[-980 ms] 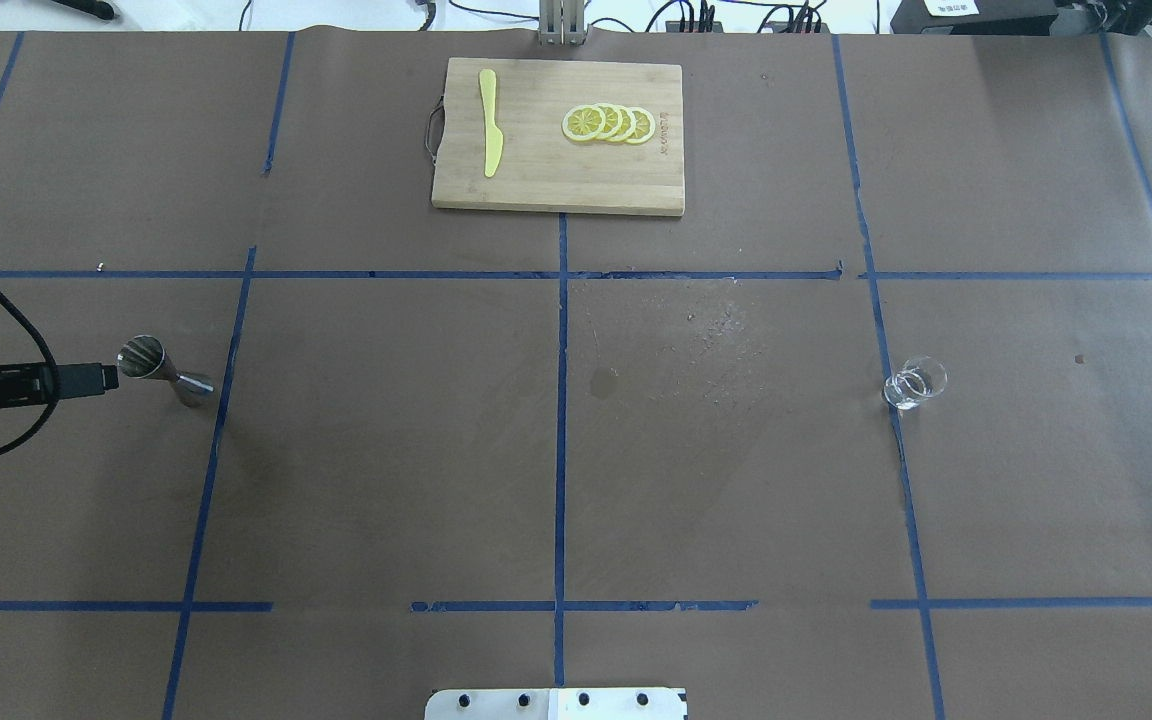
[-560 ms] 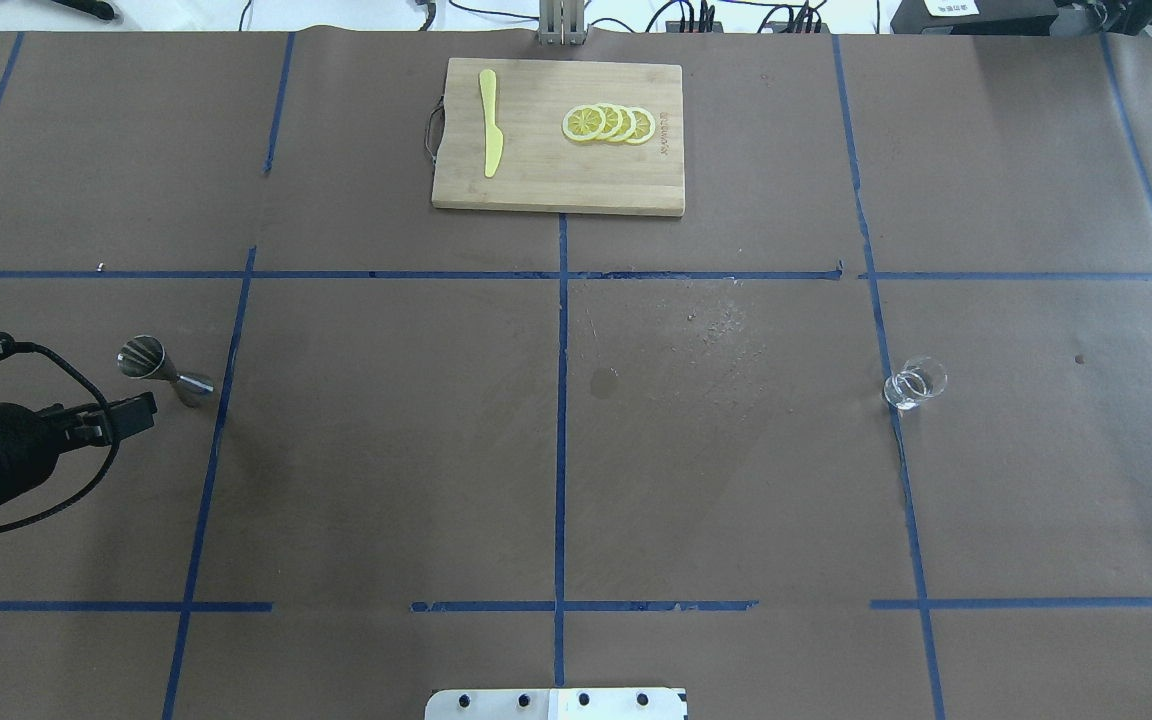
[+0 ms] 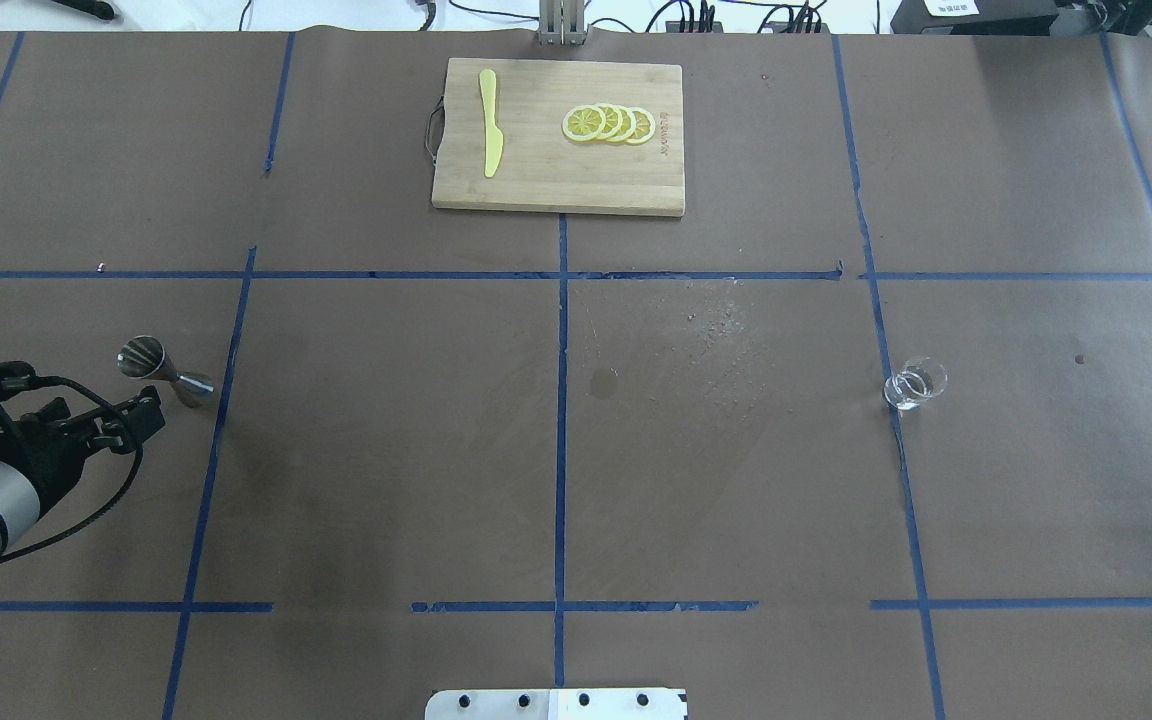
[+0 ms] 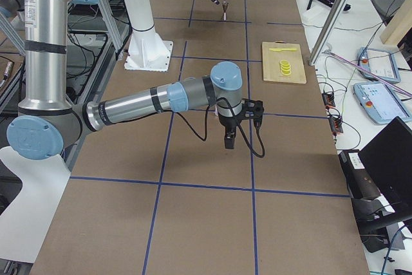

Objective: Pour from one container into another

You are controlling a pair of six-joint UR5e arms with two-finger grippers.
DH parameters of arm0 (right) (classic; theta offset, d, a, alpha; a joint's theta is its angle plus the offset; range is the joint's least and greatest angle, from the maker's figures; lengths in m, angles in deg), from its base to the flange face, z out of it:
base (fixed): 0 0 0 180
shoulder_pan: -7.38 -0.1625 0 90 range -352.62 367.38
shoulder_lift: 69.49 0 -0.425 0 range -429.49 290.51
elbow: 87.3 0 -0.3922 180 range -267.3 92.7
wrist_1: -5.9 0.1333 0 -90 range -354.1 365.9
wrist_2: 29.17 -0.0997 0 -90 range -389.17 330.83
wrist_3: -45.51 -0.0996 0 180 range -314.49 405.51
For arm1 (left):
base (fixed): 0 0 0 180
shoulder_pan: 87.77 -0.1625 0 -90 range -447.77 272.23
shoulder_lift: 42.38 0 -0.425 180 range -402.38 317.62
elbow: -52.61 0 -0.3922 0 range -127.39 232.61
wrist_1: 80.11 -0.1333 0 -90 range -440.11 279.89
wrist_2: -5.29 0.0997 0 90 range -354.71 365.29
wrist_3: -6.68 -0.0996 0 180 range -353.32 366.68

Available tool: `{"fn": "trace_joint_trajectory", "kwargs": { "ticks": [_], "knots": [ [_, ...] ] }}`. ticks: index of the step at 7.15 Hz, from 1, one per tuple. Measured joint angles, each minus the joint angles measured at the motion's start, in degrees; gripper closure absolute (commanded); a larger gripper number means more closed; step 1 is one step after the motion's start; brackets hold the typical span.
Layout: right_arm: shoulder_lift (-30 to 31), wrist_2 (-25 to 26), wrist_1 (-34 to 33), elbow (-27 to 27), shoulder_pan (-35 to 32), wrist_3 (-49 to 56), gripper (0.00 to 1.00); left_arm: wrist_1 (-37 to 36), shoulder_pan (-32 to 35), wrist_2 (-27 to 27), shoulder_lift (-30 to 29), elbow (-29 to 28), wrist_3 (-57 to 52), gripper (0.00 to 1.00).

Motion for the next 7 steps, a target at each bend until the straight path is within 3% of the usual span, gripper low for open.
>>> {"fn": "trace_joint_trajectory", "kwargs": {
  "ticks": [2,4,7],
  "knots": [
    [2.47,1.58,9.30,-1.94,4.30,-9.85,0.00,-0.07,-2.74,5.77,-3.47,-5.17,1.90,0.01],
    [5.07,2.45,17.22,-2.26,7.04,-15.78,0.00,-0.10,-3.89,12.55,-7.14,-9.99,2.50,0.09],
    [6.51,5.80,23.54,-2.31,12.25,-23.89,0.00,-0.10,-3.98,17.83,-11.44,-14.84,2.49,0.18]
  ]
}}
